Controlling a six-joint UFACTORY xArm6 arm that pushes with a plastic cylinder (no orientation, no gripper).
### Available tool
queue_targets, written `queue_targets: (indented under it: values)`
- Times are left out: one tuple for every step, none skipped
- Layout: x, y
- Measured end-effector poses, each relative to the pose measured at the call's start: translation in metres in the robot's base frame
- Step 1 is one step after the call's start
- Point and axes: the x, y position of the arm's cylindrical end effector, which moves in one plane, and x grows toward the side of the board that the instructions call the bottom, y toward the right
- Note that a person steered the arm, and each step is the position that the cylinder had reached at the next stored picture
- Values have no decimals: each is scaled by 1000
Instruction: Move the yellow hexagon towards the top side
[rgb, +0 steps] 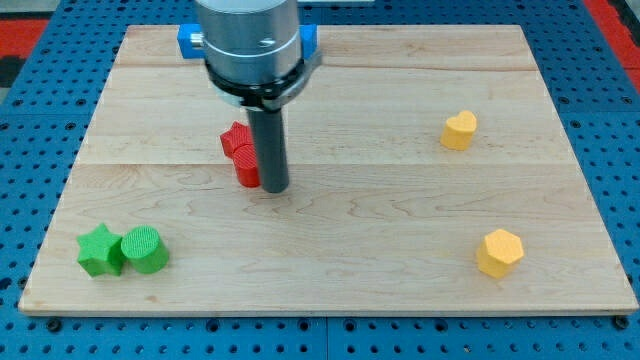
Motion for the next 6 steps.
queue_targets:
  values:
    - [2, 119]
    - [17, 229]
    - [77, 302]
    - [113, 261]
    - [119, 220]
    - [105, 178]
